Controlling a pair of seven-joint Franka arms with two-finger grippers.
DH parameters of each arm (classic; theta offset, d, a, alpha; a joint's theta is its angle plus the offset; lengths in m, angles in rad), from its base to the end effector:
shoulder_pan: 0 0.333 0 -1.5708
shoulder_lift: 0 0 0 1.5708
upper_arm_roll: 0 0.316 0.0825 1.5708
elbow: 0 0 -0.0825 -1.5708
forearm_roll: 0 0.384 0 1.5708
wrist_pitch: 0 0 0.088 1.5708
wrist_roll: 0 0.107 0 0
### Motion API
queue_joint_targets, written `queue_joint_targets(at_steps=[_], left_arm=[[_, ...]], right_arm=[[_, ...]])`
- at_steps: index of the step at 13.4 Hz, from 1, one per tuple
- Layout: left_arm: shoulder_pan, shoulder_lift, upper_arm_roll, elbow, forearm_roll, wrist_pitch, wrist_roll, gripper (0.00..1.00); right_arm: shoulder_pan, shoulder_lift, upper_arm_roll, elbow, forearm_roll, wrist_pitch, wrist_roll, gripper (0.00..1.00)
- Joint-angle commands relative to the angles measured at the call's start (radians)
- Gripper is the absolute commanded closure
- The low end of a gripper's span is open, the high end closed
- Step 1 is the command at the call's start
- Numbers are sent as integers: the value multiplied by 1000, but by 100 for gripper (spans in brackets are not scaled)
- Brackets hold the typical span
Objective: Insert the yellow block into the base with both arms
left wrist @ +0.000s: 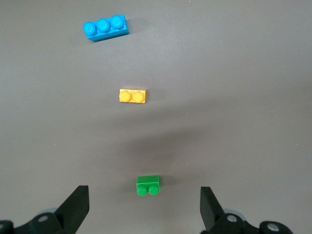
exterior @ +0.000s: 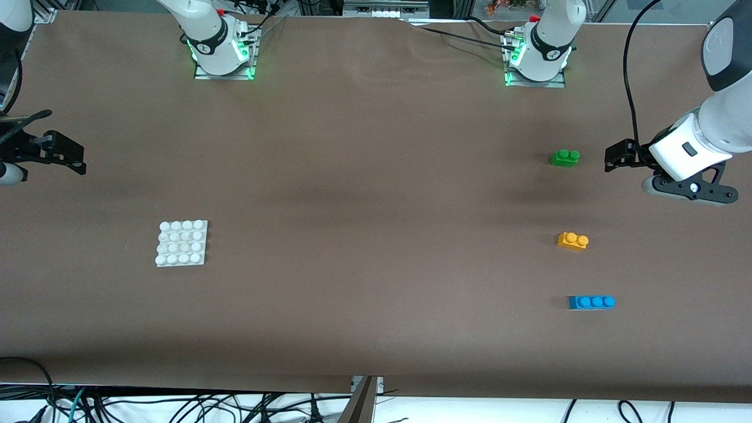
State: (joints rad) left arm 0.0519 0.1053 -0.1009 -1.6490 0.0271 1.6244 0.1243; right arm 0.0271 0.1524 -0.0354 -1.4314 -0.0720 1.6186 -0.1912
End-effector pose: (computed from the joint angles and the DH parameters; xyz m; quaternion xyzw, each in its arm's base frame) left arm 0.5807 -0.0233 0.5324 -0.9940 0.0880 0.0649 0.0057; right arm 0.6061 -0.0107 0.6068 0.9948 0.0926 0.0135 0.0402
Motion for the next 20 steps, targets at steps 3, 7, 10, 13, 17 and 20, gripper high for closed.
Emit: queue_joint_targets(at_steps=[3, 7, 10, 13, 17, 20], left_arm=[[5, 7, 1, 25, 4, -24, 23, 0], [5, 7, 1, 26, 4, -24, 25, 0], [5, 7, 1, 26, 4, -24, 23, 0], [5, 7, 3, 26, 4, -24, 25, 0], [5, 8, 3, 26, 4, -24, 25, 0], [5, 7, 3, 26, 4, -24, 25, 0]], right_arm=[[-9, 1, 2, 6, 1, -3, -7, 0], [-9, 1, 0, 6, 1, -8, -7, 0], [-9, 1, 2, 12, 1, -2, -7, 0], [-9, 1, 0, 12, 1, -3, -5, 0], [-7, 3, 2, 8, 1, -5, -10, 0], [-3, 35, 2, 6, -8, -8, -10, 0]])
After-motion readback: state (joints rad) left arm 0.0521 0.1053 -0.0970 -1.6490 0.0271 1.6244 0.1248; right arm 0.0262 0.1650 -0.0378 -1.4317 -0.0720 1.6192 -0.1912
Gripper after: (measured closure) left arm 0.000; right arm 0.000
